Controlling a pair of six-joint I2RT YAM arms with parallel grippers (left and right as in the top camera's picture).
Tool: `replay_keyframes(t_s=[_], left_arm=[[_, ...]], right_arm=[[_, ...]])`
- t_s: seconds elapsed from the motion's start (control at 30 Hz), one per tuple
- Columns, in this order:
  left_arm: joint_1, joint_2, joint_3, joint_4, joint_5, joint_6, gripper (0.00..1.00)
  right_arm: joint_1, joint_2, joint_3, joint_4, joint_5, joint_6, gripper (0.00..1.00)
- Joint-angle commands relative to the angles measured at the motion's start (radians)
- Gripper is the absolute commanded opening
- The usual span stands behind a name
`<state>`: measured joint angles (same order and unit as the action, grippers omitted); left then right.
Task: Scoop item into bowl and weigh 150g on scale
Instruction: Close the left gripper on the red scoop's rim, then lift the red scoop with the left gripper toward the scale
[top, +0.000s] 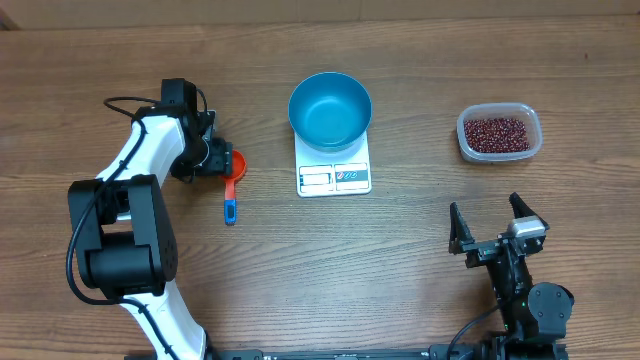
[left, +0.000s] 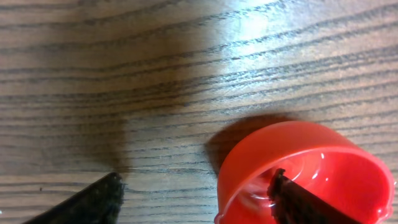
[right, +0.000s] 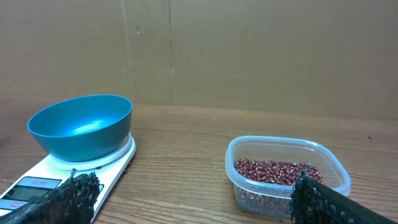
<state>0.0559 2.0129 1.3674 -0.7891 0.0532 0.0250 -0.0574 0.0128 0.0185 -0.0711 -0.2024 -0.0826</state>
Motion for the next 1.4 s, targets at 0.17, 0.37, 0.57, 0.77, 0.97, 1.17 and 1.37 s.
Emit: replay_keyframes(t_s=[0.17,0.37,0.57,0.77,0.97,1.17,1.37], left_arm=[[-0.004,0.014,-0.006,-0.003,0.015,-0.010,0.41],[-0.004,0.014,-0.006,-0.003,0.016,-0.010,0.34],[-0.004,0.014,-0.006,-0.002,0.016,-0.005,0.18],[-0.004,0.014,0.006,-0.016,0.019,-0.006,0.04],[-0.004,0.014,0.086,-0.073,0.019,-0.008,0.04],[-0.004,0.014,0.247,-0.183,0.019,-0.061,0.04],[-0.004,0.014,0.401,-0.282,0.019,-0.138,0.04]], right_arm=[[0.006,-0.010,-0.011,0.005,0.007,0.003,1.00],[0.006,-0.010,-0.011,0.005,0.007,0.003,1.00],[0.006,-0.010,-0.011,0.005,0.007,0.003,1.00],[0.006,-0.010,-0.011,0.005,0.007,0.003,1.00],[0.006,-0.010,-0.011,0.005,0.007,0.003,1.00],[0.006,-0.010,-0.011,0.005,0.007,0.003,1.00],[0.006,-0.010,-0.011,0.005,0.007,0.003,1.00]])
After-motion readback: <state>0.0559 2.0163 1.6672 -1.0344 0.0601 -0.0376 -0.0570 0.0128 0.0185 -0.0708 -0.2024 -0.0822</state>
